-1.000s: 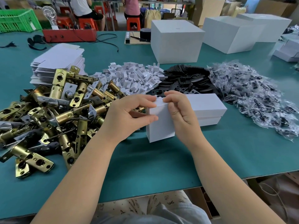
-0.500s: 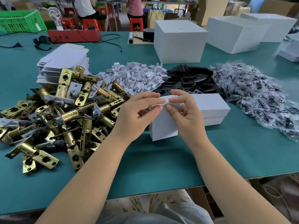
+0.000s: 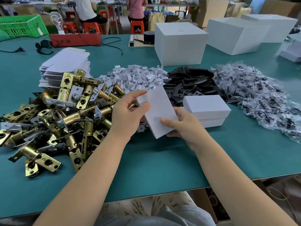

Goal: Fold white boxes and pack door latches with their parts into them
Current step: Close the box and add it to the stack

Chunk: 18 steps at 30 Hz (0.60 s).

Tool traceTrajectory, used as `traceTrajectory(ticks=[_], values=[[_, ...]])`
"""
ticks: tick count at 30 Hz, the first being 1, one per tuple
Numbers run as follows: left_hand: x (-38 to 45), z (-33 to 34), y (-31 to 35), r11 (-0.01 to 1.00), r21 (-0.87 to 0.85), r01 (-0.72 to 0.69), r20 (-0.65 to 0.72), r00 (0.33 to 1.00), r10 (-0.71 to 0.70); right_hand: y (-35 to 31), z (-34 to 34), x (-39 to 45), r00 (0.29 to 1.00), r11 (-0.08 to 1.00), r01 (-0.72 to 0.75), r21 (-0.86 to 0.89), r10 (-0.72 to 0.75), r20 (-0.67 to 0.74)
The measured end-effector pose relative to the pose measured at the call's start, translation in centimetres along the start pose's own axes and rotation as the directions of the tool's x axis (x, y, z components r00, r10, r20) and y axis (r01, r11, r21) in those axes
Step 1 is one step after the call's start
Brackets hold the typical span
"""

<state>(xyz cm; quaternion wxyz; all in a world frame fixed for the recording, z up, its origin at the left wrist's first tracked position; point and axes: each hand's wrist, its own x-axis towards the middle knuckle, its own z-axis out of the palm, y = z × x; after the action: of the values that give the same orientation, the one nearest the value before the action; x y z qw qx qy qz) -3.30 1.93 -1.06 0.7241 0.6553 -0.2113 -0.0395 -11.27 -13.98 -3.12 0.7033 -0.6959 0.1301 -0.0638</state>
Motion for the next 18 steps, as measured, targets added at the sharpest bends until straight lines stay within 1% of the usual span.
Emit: traceTrajectory(ticks=[2,6,10,11,13,15,18], values=[[0.1,0.2,0.0,0.995,-0.072,0.068,-0.024,0.997,-0.070,-0.1,0.0,-0.1,1.000,0.997,-0.009,0.081,0.011,-0.027],[0.1,0.7,0.0,0.961,-0.210,0.180,-0.073,0.977,-0.199,-0.3,0.8,-0.2,0.994,0.987,0.015,0.158,0.003,-0.109],[-0.1,1.4,0.0,0.890,-0.401,0.215,-0.117,0.952,-0.283,-0.4,1.7,-0.1,0.970,0.953,0.124,0.277,-0.057,-0.238],[-0.2,1.6,0.0,0.878,-0.428,0.216,-0.116,0.950,-0.290,-0.3,2.1,-0.2,0.962,0.948,0.170,0.269,-0.100,-0.255],[-0.3,1.9,0.0,0.892,-0.399,0.211,-0.095,0.958,-0.269,-0.3,3.1,-0.6,0.939,0.945,0.278,0.174,-0.228,-0.259],[-0.3,2.1,0.0,0.935,-0.298,0.192,-0.034,0.977,-0.211,-0.3,3.8,-1.0,0.905,0.934,0.349,0.076,-0.315,-0.287],[-0.4,2.5,0.5,0.975,-0.182,0.127,0.082,0.990,-0.113,-0.9,3.5,-1.0,0.853,0.927,0.374,0.038,-0.328,-0.406]])
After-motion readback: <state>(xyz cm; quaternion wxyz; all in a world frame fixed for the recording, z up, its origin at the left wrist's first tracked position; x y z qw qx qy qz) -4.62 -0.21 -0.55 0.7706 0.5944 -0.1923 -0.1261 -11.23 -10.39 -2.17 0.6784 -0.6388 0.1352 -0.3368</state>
